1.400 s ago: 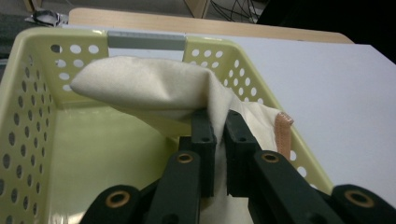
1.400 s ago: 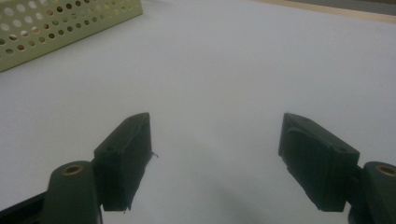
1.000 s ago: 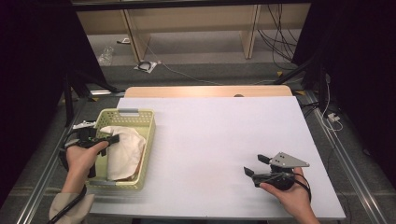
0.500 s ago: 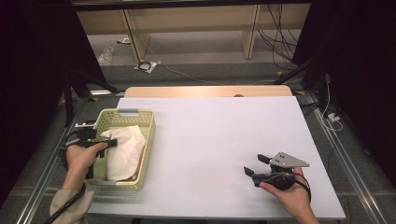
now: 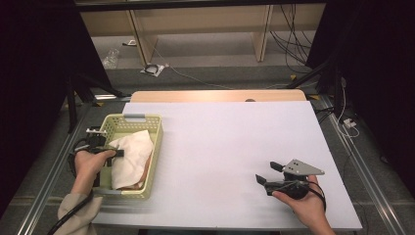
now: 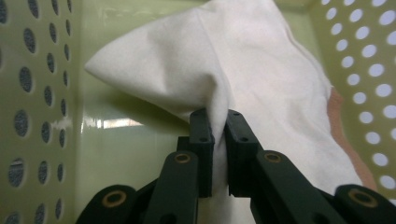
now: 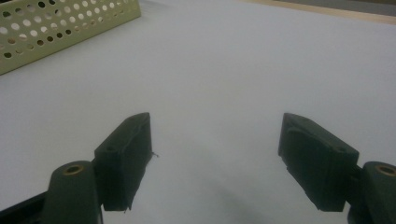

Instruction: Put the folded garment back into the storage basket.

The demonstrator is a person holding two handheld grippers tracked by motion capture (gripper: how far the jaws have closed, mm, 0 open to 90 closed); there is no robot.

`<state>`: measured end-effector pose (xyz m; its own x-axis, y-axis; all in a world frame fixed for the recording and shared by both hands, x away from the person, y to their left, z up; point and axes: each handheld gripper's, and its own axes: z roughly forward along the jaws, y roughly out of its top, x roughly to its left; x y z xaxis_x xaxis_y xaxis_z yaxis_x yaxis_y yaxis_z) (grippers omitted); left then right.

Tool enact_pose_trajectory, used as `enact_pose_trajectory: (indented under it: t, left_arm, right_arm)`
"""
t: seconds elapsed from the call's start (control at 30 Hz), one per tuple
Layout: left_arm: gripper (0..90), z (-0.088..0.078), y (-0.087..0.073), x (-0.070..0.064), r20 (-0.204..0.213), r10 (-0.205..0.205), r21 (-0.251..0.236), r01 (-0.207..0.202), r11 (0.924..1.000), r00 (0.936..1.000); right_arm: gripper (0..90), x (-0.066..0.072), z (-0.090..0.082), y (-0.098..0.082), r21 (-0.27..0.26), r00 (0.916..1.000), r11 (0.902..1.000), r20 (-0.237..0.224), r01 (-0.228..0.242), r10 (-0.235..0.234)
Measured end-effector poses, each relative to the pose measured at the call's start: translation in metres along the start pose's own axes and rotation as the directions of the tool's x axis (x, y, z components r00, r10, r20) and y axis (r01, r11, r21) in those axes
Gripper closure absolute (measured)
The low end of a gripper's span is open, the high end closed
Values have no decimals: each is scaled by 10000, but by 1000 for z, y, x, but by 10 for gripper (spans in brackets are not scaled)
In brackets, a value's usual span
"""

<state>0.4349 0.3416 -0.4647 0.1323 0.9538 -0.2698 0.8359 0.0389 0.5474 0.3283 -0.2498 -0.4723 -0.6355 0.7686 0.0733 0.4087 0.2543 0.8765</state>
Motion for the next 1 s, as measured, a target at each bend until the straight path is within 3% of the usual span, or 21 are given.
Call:
enact_pose_trajectory:
  t: [0.2, 0.23, 0.27, 0.3, 0.37, 0.43, 0.47, 0.53, 0.63, 0.77, 0.9, 1.0]
  left_arm:
    - [762, 1, 2, -1, -151, 110, -149, -112, 9998, 9998]
    - [667, -2, 4, -2, -231, 102, -415, -112, 9991, 9997]
    - [667, -4, 5, -2, -311, 56, -611, -75, 9981, 9995]
    - [610, -6, 7, -3, -420, 11, -845, -46, 9964, 9991]
    - [598, -11, 14, -4, -704, -71, -1386, -27, 9903, 9975]
    - [604, -12, 17, -4, -769, -93, -1532, -26, 9882, 9970]
    - [689, -12, 19, -4, -814, -53, -1561, -75, 9877, 9967]
    - [722, -10, 24, -5, -912, -81, -1689, -75, 9856, 9958]
    - [790, -2, 29, -7, -1029, -29, -1499, -126, 9886, 9947]
    - [886, 11, 31, -8, -1284, 351, -783, -454, 9959, 9911]
    - [895, 18, 30, -8, -1535, 507, 47, -506, 9987, 9868]
    - [894, 20, 28, -4, -1567, 473, 261, -437, 9987, 9865]
  right_arm:
    - [268, 0, 0, 0, -2, 10000, 10000, -5, -15, 15]
    - [268, 0, 0, 0, -8, 10000, 10000, -9, -37, 37]
    - [268, 0, 1, 0, -85, 10000, 10000, -26, -52, 52]
    - [268, -1, 0, 0, 14, 10000, 10000, -13, -32, 32]
    - [268, 0, 1, 0, -59, 10000, 10000, -45, -10, 10]
    - [268, 0, 1, 0, -57, 10000, 10000, -52, -12, 11]
    - [268, 0, 1, 0, 11, 10000, 10000, -30, 3, -3]
    - [267, 0, 1, 0, 17, 10000, 10000, -28, -6, 6]
    - [268, 0, 1, 0, -66, 10000, 10000, -35, -28, 27]
    - [268, 0, 1, -1, -58, 10000, 10000, -52, -31, 31]
    - [268, -1, 1, -1, -64, 10000, 10000, -54, -26, 25]
    - [268, 0, 1, -1, -57, 10000, 10000, -62, -26, 26]
